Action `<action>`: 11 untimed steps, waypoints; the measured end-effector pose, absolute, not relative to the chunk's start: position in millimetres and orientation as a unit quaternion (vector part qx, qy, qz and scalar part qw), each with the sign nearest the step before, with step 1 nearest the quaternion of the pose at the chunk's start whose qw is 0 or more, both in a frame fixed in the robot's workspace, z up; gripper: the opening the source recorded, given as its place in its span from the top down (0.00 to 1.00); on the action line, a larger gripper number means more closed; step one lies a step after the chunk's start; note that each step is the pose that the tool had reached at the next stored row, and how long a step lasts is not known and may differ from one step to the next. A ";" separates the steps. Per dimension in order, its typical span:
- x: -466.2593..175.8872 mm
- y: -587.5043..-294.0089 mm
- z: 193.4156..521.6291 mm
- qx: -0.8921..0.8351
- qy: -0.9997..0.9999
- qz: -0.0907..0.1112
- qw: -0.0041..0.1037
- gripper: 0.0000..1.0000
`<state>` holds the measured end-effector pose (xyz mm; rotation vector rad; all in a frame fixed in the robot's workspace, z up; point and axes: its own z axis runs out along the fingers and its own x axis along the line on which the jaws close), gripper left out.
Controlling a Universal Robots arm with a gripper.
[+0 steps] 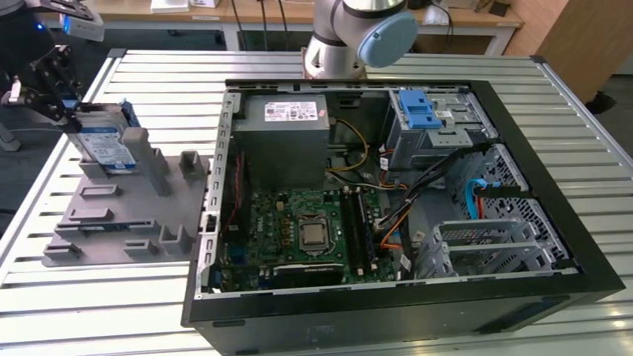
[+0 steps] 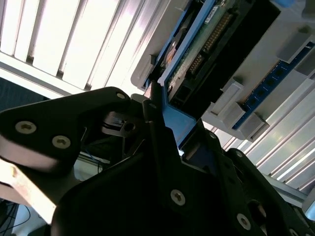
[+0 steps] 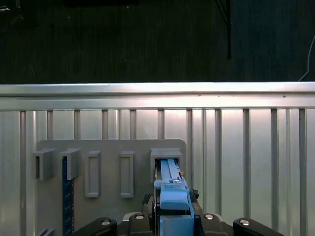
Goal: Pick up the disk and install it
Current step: 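Pick up the disk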
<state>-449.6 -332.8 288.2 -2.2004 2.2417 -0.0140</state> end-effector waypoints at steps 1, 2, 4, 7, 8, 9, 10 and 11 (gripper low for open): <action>-449.6 -332.8 288.2 -0.701 0.714 -0.004 0.000 0.63; -449.6 -332.8 288.2 -0.701 0.714 -0.004 0.000 0.63; -449.6 -332.9 288.2 -0.701 0.714 -0.004 0.000 0.63; -449.6 -332.9 288.2 -0.701 0.713 -0.004 0.000 0.62; -449.6 -332.9 288.1 -0.701 0.713 -0.004 0.000 0.56; -449.6 -332.9 288.2 -0.701 0.713 -0.004 0.000 0.56; -449.6 -332.9 288.2 -0.701 0.713 -0.004 0.000 0.56; -449.6 -332.9 288.2 -0.701 0.713 -0.004 0.000 0.57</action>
